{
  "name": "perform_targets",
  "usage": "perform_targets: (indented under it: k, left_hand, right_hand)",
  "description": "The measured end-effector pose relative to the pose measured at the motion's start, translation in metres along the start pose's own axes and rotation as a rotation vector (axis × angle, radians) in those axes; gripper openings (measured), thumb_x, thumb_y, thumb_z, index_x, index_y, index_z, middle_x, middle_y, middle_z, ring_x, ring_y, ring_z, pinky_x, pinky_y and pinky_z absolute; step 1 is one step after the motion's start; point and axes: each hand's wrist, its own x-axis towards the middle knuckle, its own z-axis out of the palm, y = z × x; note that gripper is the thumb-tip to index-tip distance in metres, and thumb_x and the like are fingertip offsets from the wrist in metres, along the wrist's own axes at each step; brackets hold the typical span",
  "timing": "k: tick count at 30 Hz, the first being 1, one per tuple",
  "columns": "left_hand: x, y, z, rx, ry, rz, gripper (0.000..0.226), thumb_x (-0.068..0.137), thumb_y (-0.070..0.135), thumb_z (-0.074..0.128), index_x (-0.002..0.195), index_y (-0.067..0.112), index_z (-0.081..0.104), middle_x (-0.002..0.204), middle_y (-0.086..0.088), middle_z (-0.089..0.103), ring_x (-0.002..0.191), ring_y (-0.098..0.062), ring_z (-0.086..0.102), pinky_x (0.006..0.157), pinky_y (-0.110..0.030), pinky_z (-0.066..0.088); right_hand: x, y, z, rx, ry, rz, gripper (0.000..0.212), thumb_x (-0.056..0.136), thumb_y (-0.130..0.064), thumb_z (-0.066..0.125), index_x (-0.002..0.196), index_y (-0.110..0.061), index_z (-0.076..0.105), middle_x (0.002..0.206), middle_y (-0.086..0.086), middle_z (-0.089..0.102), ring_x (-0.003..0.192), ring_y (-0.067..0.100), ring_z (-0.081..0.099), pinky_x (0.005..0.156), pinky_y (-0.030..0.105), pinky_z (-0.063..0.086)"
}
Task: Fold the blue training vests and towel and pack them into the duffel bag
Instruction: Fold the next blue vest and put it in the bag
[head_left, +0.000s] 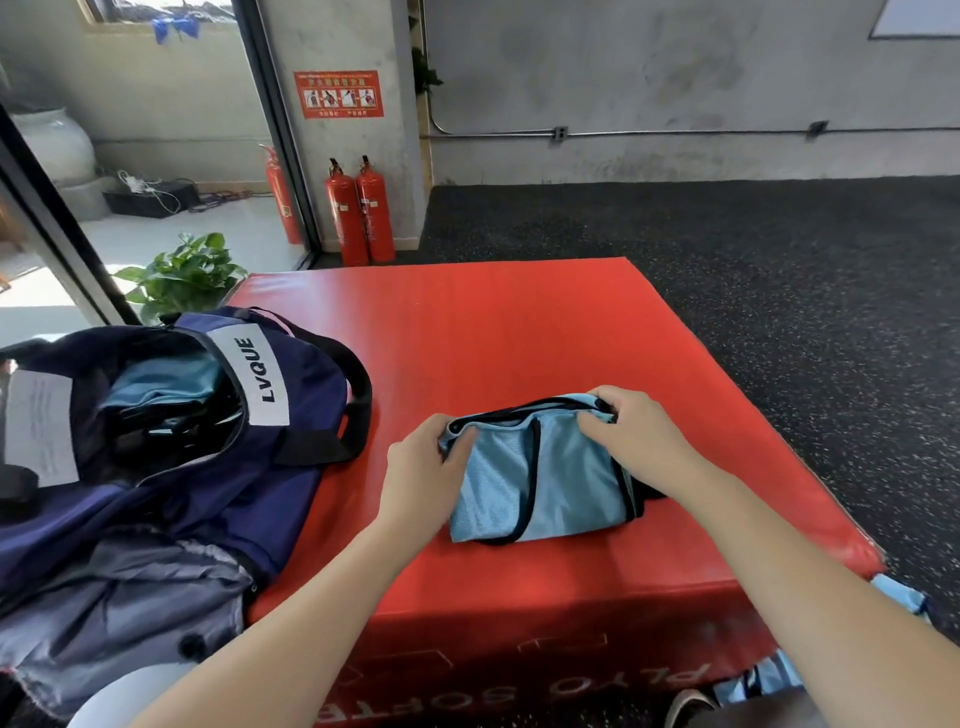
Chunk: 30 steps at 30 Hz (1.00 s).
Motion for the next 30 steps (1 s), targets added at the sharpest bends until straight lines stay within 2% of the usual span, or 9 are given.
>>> perform_targets:
  k: [4,7,10,13,19,22,24,28,30]
  left_hand:
    - [0.013,-0.004,0.01,-0.018,0.034,-0.105,0.041,0.096,0.036,0.062,0.073,0.01,0.041,0.06,-0.001,0.04,0.054,-0.011,0.034,0.051,-0.025,0.029]
    - [0.008,-0.001,0.018,-0.127,-0.004,-0.23,0.015,0.096,0.034,0.063,0.099,0.023,0.056,0.073,0.006,0.059,0.054,0.0,0.05,0.052,-0.01,0.04]
    - [-0.008,-0.006,0.028,-0.144,-0.067,-0.272,0.038,0.094,0.024,0.062,0.127,0.027,0.044,0.075,0.002,0.063,0.051,-0.004,0.051,0.045,-0.013,0.038]
    - [-0.017,-0.015,0.033,-0.062,-0.075,-0.215,0.047,0.094,0.014,0.056,0.136,0.026,0.039,0.071,-0.005,0.061,0.049,-0.007,0.049,0.044,-0.018,0.036]
    - [-0.013,-0.021,0.03,-0.026,-0.038,-0.173,0.041,0.096,0.011,0.057,0.132,0.031,0.05,0.074,-0.013,0.062,0.048,-0.008,0.043,0.048,-0.022,0.038]
    - [-0.012,-0.02,0.03,-0.025,-0.036,-0.163,0.038,0.098,0.007,0.054,0.127,0.032,0.056,0.063,-0.003,0.048,0.046,-0.007,0.038,0.048,-0.018,0.035]
    - [-0.01,-0.02,0.03,-0.008,-0.039,-0.183,0.033,0.099,0.009,0.053,0.122,0.031,0.06,0.068,0.004,0.05,0.048,-0.005,0.041,0.05,-0.015,0.035]
    - [-0.009,-0.016,0.028,0.139,-0.011,-0.164,0.025,0.099,0.027,0.051,0.12,0.035,0.062,0.1,0.015,0.061,0.087,-0.008,0.058,0.079,-0.032,0.048]
    - [-0.014,-0.013,0.027,0.252,-0.026,-0.099,0.025,0.1,0.033,0.05,0.124,0.038,0.057,0.108,0.018,0.057,0.094,-0.012,0.058,0.081,-0.036,0.047]
  right_hand:
    - [0.024,0.005,0.009,-0.099,-0.054,-0.002,0.016,0.1,-0.027,0.056,0.09,-0.036,0.064,0.082,-0.004,0.07,0.077,0.023,0.066,0.06,0.029,0.046]
    - [0.038,0.014,0.016,-0.203,-0.099,0.019,0.012,0.103,-0.025,0.05,0.103,-0.024,0.062,0.087,0.001,0.068,0.077,0.023,0.065,0.064,0.035,0.048]
    - [0.047,0.025,0.021,-0.278,-0.11,0.054,0.013,0.104,-0.024,0.047,0.101,-0.015,0.057,0.082,0.007,0.064,0.064,0.025,0.061,0.056,0.036,0.043]
    - [0.053,0.031,0.023,-0.302,-0.125,0.074,0.011,0.104,-0.024,0.047,0.1,-0.017,0.055,0.08,0.004,0.063,0.059,0.019,0.057,0.055,0.034,0.041]
    - [0.061,0.037,0.026,-0.323,-0.146,0.053,0.01,0.1,-0.026,0.052,0.101,-0.031,0.061,0.084,-0.007,0.065,0.072,0.016,0.061,0.066,0.037,0.047]
    - [0.064,0.035,0.029,-0.364,-0.128,0.057,0.01,0.1,-0.029,0.052,0.099,-0.035,0.06,0.082,-0.006,0.066,0.075,0.018,0.062,0.065,0.038,0.046]
    - [0.064,0.035,0.032,-0.387,-0.106,0.071,0.01,0.1,-0.029,0.05,0.099,-0.034,0.058,0.08,-0.006,0.065,0.072,0.016,0.059,0.062,0.036,0.042]
    - [0.063,0.035,0.036,-0.404,-0.072,0.085,0.01,0.101,-0.028,0.049,0.1,-0.031,0.059,0.077,-0.007,0.063,0.069,0.013,0.057,0.059,0.035,0.039]
    - [0.063,0.035,0.038,-0.415,-0.058,0.071,0.011,0.102,-0.029,0.048,0.099,-0.027,0.059,0.077,-0.005,0.062,0.069,0.013,0.057,0.057,0.034,0.039]
